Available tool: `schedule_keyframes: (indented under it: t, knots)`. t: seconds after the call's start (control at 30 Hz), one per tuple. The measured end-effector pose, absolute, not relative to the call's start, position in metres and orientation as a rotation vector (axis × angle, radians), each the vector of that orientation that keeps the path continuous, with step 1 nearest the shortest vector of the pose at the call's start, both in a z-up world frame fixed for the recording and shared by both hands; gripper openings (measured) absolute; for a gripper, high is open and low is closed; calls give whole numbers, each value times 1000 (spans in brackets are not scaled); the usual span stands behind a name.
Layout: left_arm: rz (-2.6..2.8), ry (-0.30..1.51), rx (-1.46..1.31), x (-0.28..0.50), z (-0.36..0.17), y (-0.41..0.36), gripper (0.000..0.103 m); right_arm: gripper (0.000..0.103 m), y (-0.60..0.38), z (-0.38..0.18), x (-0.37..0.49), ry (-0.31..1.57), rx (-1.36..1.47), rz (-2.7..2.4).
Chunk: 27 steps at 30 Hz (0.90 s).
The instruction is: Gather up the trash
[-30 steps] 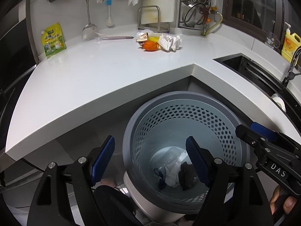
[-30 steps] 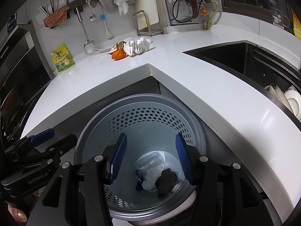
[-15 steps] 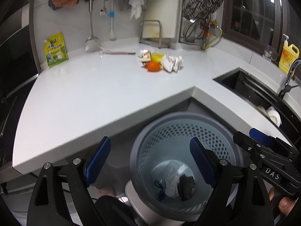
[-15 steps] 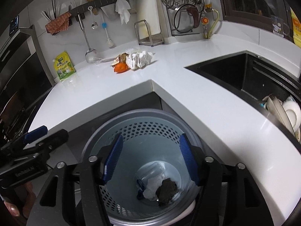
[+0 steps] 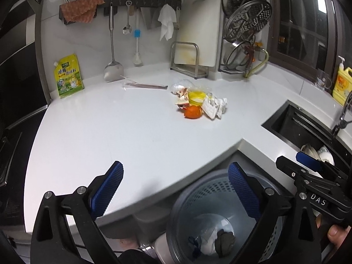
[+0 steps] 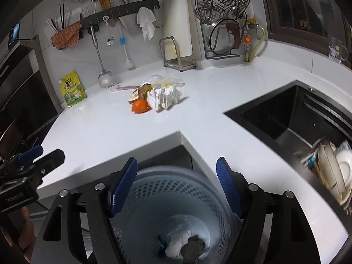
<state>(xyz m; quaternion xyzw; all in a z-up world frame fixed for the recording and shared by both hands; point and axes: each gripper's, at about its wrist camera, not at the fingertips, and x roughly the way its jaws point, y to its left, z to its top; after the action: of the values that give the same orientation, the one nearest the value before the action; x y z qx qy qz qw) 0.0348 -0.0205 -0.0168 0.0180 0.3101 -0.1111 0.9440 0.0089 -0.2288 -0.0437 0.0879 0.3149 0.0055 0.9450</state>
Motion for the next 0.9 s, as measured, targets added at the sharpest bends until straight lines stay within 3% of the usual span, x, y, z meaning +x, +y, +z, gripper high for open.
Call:
schedule_keyframes:
  t: [0.47,0.9]
  knots:
    - [-137,642,2,115,-3,-14,95,72,-231,-24,88,657,105,59]
    - [-113,722,-10,180,-23,-20,95,72,-229,-36,174,745,168,135]
